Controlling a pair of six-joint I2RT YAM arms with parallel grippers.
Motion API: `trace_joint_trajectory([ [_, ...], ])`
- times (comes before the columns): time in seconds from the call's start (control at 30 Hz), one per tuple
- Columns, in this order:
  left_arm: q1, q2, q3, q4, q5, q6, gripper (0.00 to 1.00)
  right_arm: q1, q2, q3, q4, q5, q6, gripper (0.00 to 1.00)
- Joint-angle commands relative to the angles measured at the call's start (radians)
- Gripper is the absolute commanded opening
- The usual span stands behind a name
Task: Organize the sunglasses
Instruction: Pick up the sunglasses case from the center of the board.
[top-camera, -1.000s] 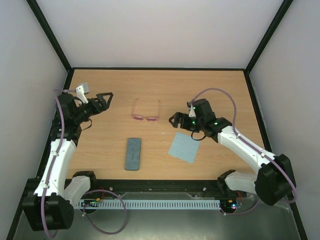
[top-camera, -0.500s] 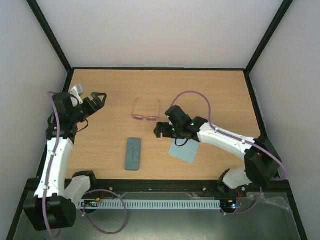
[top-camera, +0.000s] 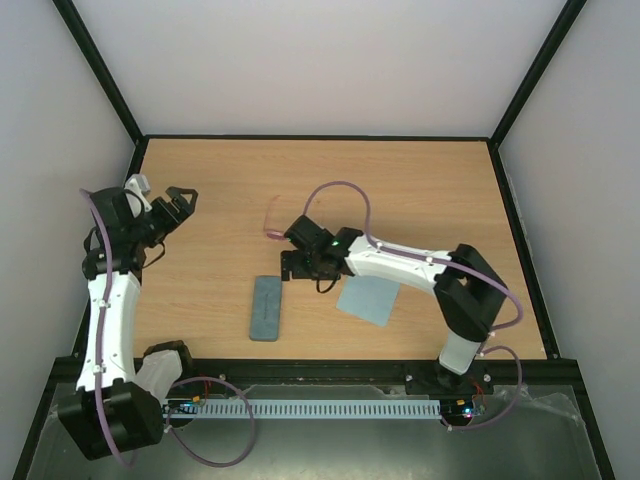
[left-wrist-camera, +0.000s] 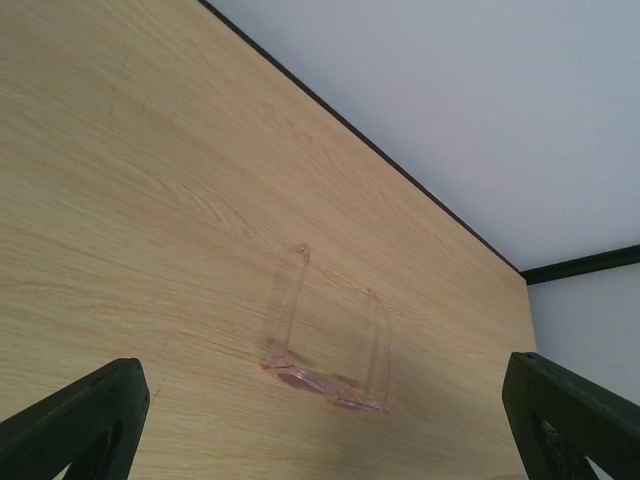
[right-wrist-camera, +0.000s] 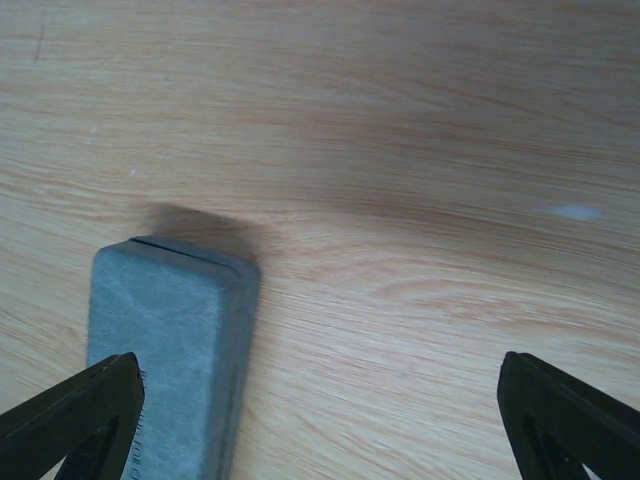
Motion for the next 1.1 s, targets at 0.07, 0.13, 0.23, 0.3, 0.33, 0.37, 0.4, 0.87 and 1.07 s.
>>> trace_joint_trajectory([
  [0.07,0.055,0.008,-0.038,-0.015,0.057,0.015,1.0,0.11,0.139,0.187,-0.163,0.08,0.056,0.97],
  [0.13,0.066,0.004,-0.051,-0.014,0.062,0.015,1.0,0.145,0.186,0.247,-0.207,0.106,0.067,0.96],
  [0.23,0.081,-0.001,-0.066,-0.011,0.074,0.014,0.99,0.197,0.26,0.336,-0.275,0.142,0.086,0.94],
  [0.3,0.085,-0.005,-0.07,-0.011,0.075,0.015,0.99,0.227,0.298,0.38,-0.314,0.164,0.101,0.94],
  [0.33,0.088,-0.008,-0.071,-0.013,0.073,0.017,0.99,0.239,0.317,0.4,-0.334,0.173,0.109,0.94],
  [0.37,0.089,-0.013,-0.074,-0.014,0.074,0.018,0.99,0.248,0.335,0.425,-0.354,0.182,0.118,0.94],
  [0.4,0.089,-0.015,-0.078,-0.013,0.074,0.019,1.0,0.258,0.35,0.439,-0.369,0.19,0.125,0.94],
  [0.87,0.108,-0.026,-0.122,-0.023,0.1,0.066,1.0,0.308,0.47,0.53,-0.442,0.215,0.196,0.94],
  [1.07,0.107,-0.025,-0.135,-0.009,0.116,0.06,1.0,0.308,0.478,0.526,-0.443,0.21,0.203,0.85],
])
